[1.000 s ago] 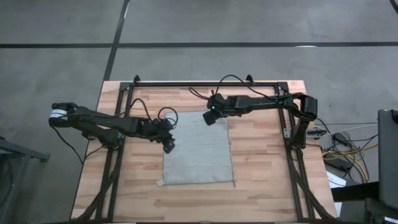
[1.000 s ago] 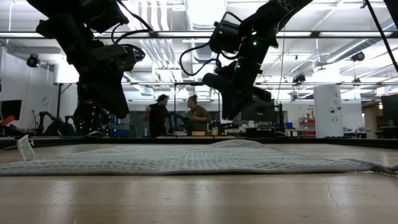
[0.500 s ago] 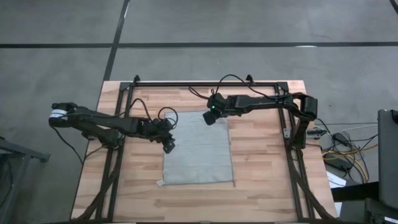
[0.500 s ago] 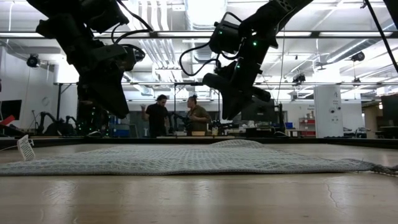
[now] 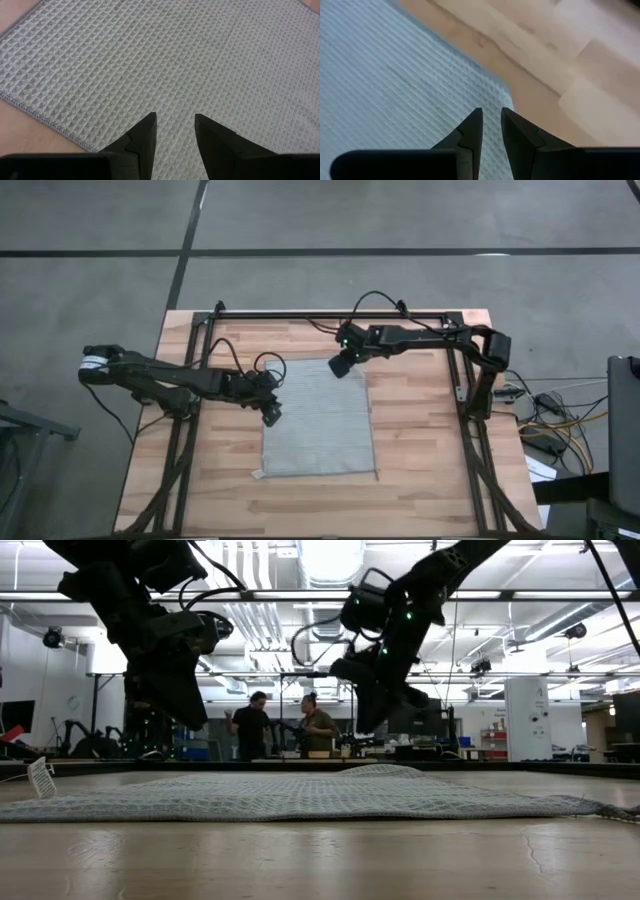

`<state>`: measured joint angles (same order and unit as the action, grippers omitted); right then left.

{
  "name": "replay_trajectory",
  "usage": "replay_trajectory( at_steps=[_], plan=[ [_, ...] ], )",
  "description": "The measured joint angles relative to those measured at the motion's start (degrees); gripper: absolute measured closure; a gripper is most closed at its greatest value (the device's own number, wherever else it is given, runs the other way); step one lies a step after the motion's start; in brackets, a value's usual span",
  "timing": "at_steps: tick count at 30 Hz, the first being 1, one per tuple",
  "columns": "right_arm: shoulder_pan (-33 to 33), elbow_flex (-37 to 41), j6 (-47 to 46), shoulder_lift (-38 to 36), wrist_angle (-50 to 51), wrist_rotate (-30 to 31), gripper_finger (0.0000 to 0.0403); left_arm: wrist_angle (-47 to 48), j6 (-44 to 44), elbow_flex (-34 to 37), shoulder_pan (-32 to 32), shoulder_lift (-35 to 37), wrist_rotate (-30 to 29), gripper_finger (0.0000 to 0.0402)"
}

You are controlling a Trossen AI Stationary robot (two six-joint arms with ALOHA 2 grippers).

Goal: Fold microfiber towels
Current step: Fold the microfiber cloth on the table

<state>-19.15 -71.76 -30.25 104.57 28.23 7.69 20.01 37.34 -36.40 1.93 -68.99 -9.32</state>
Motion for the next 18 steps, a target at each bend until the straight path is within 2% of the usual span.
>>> replay_trajectory(
  at_steps=[4, 18],
  plan=[
    [-1.9, 0.5, 0.2, 0.3, 0.3, -1.8, 0.0332, 0.0, 0.0, 0.0, 0.0, 0.0, 0.0, 0.0264],
    [-4.0, 1.4, 5.0, 0.4, 1.1, -2.0, 0.0337, 0.0, 0.0, 0.0, 0.0, 0.0, 0.0, 0.0264]
  ],
)
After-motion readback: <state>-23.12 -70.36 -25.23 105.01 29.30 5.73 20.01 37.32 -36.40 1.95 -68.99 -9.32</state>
